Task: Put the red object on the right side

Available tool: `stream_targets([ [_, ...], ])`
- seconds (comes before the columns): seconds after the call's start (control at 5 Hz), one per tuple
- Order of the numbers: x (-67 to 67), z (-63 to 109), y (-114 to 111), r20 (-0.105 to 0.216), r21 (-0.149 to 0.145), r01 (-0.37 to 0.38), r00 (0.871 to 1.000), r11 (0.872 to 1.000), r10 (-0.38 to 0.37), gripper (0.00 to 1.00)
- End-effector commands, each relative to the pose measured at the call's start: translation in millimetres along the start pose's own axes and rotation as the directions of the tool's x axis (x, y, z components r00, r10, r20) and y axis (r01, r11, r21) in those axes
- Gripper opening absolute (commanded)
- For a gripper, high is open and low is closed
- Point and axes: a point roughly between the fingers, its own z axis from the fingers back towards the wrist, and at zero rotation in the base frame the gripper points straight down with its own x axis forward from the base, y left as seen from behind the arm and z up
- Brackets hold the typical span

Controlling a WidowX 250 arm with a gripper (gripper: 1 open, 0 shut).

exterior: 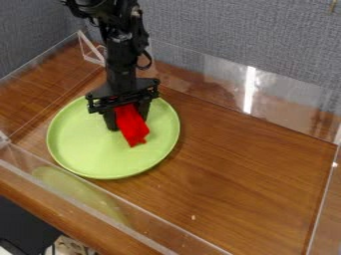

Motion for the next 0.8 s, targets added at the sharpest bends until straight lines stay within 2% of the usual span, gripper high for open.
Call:
stream_targets([
  [0.0, -8.3, 39.7, -11, 0.018, -0.058, 0.056, 0.998, 0.997, -0.055, 0.00],
  [0.2, -20.0, 72.1, -35, 0.033, -0.106, 0.084, 0.996, 0.991, -0.081, 0.00],
  [0.4, -44.4, 101.4, -69, 0.036, -0.154, 0.154, 0.988, 0.976, -0.150, 0.00],
  [0.6, -88.1, 87.0, -97, 0.030, -0.158, 0.222, 0.975, 0.962, -0.220, 0.00],
])
